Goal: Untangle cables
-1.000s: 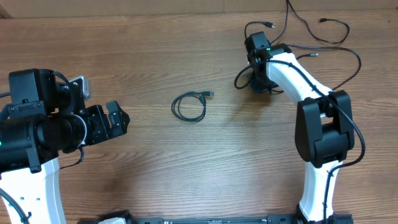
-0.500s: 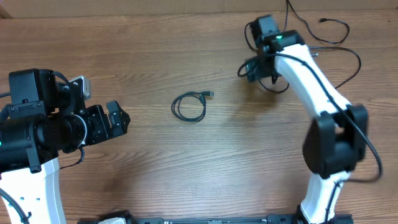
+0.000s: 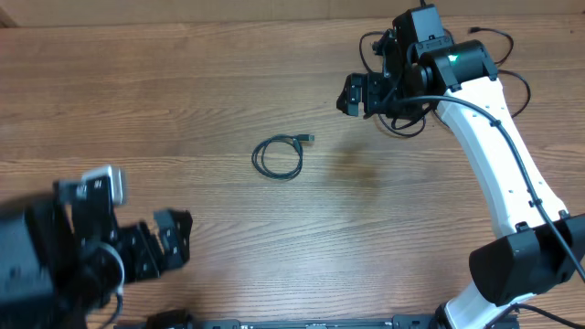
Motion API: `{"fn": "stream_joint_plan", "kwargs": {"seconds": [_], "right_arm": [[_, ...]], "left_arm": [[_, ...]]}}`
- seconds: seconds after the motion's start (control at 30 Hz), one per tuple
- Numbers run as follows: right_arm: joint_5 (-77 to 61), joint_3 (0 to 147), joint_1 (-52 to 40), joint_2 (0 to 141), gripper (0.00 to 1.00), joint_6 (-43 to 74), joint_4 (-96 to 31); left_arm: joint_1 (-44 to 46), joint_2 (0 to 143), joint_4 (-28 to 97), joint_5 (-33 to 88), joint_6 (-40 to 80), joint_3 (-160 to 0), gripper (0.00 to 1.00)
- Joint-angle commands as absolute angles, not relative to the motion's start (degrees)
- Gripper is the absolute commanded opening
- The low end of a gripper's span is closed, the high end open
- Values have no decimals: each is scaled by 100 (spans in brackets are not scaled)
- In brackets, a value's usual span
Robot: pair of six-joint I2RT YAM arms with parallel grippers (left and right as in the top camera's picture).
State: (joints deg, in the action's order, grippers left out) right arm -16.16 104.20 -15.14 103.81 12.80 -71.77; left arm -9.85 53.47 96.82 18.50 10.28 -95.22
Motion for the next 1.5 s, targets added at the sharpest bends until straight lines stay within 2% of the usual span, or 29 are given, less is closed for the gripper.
{"fn": "stream_joint_plan", "kwargs": {"seconds": [0.0,0.33,0.73,1.07,1.47], "right_arm": [[-1933,10508,-1544,10346,100,1796,-7214],[-1957,10508,-1544,10167,100,1802,-7756],[-1798,10508,-1586,9574,100,1800,-7730],[-1249,10508,-2294,9229,100,1756,-7747],[-1297,10508,-2512,9271,100,1791,-7699]], "left_arm": [[-1009,5122,9679,1914,923,-9572,99],[-1009,4676,9682,2139,943,-9572,100],[-1009,3983,9679,2248,945,-9572,100],[-1011,3483,9679,1564,1487,-9572,99],[-1011,3485,9588,1732,1505,-9572,100]]}}
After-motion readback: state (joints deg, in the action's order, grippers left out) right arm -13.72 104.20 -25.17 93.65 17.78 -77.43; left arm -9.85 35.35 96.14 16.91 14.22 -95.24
